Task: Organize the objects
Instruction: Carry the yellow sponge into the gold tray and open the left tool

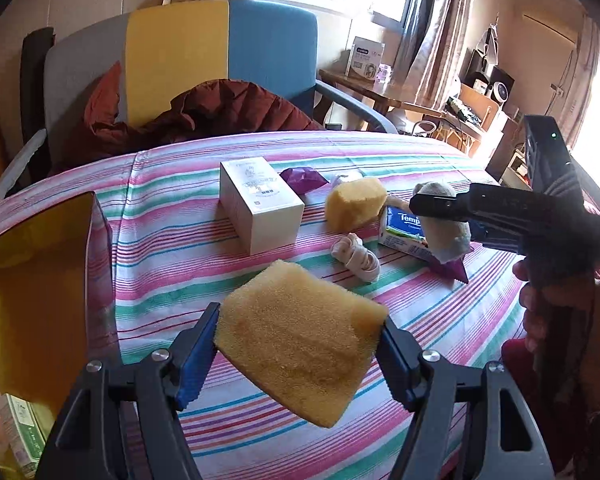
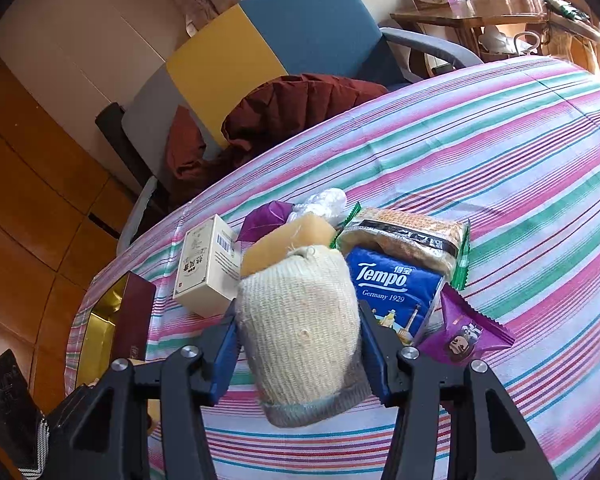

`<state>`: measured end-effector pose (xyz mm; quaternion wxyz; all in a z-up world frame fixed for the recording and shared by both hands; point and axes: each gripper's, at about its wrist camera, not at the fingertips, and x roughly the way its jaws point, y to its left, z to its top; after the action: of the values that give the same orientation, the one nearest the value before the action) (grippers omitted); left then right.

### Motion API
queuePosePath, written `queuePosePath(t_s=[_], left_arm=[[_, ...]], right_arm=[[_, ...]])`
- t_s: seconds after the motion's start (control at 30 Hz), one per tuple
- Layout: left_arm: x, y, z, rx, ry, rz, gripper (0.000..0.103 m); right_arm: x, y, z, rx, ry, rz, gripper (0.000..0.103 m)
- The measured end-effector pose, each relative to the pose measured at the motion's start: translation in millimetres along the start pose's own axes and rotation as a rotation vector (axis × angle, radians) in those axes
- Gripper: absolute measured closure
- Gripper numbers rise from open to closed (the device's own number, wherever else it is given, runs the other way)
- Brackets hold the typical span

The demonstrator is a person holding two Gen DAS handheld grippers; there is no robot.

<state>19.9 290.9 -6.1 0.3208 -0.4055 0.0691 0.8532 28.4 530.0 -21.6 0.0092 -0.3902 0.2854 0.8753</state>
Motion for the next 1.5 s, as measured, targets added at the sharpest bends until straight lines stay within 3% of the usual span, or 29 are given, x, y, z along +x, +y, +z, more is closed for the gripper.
queuePosePath(t_s=[0.2, 0.5, 0.97, 1.2, 1.5], left_arm=[[-29, 29, 0, -0.017, -0.038, 0.037, 0.03], [-64, 118, 0, -0.153, -0.073, 0.149, 0.03], [-61, 263, -29, -0.354, 0.057, 0.378, 0.03], [-51, 291, -36, -0.383, 0.133, 0.559, 0.023], [-65, 304, -42, -0.411, 0.077, 0.545, 0.02]], right_arm=[[1, 4, -1, -0.02, 0.001, -0.004, 0.049], [-3, 8, -2, -0.034, -0.02, 0.003, 0.049], [-1, 12, -3, -0.05, -0.02, 0.009, 0.049], [1, 16, -4, -0.069, -0.011, 0.025, 0.049], [2, 15, -5, -0.068, -0.004, 0.023, 0.049]])
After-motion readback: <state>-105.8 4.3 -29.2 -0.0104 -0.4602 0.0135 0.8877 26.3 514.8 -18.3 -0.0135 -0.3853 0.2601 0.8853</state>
